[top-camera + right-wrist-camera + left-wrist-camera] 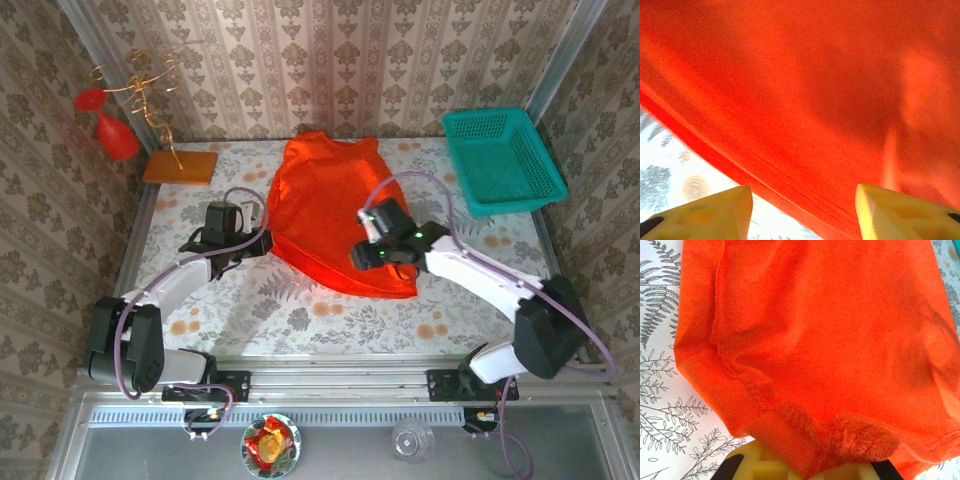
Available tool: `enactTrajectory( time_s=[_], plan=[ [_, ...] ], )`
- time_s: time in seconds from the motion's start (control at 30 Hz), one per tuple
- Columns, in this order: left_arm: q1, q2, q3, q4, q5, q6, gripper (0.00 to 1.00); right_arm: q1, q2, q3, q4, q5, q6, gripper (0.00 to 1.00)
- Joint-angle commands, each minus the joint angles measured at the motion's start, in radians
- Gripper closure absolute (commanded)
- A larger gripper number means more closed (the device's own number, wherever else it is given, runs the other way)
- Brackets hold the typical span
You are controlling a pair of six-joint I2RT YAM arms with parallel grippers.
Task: Fold the inside-out t-shirt
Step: Turn the T-shirt inside out at the center of the table.
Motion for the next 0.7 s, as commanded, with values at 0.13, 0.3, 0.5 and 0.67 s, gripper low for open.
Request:
enactTrajectory(
  time_s=[0.13, 0.3, 0.5, 0.67],
  plan=[
    [-0.005, -0.026, 0.028, -0.053, 0.015, 0.022, 1.0, 0.068, 0.246, 0.167, 0.066, -0.117, -0.334, 0.38],
    [-0.004, -0.044, 0.028, -0.069, 0.005, 0.026, 1.0, 0.067, 0.313, 0.159, 0.065, -0.105, -0.347, 0.39],
    [0.002, -0.052, 0.03, -0.085, -0.005, 0.026, 1.0, 0.047, 0.266, 0.068, 0.087, -0.065, -0.321, 0.5],
    [0.017, -0.077, 0.024, -0.103, -0.013, 0.024, 1.0, -0.025, 0.204, -0.004, 0.108, -0.005, -0.276, 0.7]
  ],
)
